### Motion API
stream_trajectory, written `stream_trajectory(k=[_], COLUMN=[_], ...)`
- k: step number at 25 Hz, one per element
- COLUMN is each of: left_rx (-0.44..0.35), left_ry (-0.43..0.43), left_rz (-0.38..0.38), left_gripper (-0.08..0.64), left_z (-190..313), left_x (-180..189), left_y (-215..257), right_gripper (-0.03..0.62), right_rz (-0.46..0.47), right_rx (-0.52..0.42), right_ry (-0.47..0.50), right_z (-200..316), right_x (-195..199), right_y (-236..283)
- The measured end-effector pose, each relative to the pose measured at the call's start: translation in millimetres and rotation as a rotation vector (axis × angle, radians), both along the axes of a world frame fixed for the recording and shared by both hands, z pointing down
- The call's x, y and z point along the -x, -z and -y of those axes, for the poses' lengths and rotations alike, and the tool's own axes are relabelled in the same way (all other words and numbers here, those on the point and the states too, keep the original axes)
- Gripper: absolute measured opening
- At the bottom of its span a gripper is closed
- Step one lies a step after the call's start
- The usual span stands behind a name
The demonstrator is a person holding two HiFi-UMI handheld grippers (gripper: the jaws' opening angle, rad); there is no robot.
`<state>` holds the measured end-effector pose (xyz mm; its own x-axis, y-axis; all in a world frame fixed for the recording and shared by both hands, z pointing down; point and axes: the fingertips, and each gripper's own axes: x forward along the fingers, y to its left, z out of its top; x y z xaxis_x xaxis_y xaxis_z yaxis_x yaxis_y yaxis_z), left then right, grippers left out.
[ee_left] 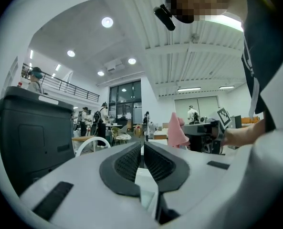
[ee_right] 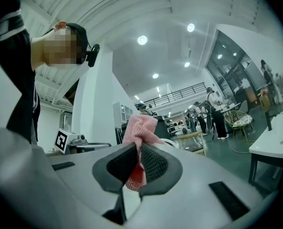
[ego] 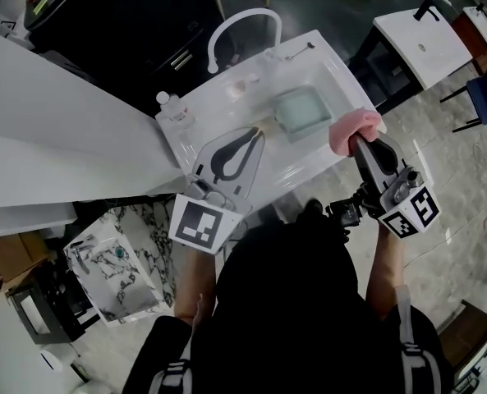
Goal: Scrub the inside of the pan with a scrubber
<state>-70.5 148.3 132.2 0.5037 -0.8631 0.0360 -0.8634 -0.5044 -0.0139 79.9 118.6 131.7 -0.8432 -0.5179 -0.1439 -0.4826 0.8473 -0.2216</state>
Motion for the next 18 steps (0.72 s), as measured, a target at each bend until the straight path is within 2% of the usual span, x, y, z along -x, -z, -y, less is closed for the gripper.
stream_trajectory(k=[5, 18], left_rx=[0.024, 0.058], left_ry=[0.008, -0.001], left_rz=[-0.001, -0.004], left_gripper=[0.046, 0.046], left_z=[-3.4, -4.2], left_x=[3.7, 4.8], left_y=[-9.0, -23.5], right_gripper=[0.040, 0.040], right_rz=[-0.050, -0.097], right_rx=[0.019, 0.020], right_ry=[0.011, 0.045], right_z=[-9.8, -18.7], right_x=[8.0, 22.5], right_y=[-17.4, -25.8])
